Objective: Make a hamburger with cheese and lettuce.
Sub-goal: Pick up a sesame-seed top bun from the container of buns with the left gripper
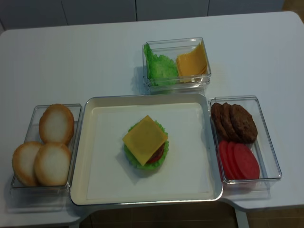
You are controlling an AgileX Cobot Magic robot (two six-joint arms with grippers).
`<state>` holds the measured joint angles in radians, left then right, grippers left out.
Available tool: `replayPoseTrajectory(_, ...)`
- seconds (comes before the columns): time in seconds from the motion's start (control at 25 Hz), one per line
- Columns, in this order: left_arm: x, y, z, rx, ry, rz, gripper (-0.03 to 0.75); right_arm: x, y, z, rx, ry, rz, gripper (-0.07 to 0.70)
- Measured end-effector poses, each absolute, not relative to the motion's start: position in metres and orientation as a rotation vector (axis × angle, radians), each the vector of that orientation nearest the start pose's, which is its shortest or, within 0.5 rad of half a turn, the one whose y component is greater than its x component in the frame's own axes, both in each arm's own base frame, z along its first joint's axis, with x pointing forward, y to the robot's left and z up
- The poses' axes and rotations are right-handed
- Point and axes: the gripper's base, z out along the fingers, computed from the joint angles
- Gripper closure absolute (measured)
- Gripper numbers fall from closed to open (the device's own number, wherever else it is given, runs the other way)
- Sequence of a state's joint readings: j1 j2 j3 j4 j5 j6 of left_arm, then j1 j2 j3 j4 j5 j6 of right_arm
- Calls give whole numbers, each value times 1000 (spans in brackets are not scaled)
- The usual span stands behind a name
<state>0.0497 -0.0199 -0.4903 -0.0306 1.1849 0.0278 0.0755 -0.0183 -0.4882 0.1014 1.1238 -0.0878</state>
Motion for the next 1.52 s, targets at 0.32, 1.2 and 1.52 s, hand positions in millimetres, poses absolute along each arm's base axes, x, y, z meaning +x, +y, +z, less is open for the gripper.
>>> replayPoseTrajectory(0.32,-12,-3,265,-20,2158,7,247,-10,8,269,-180,2091,115,185)
replayPoseTrajectory(1.2,-12,-10,266,-10,2148,-86,247,-10,8,269,-181,2091,114,185)
replayPoseTrajectory(1.52,-9,-12,291,-7,2129,-116,247,-10,8,269,-179,2091,115,185)
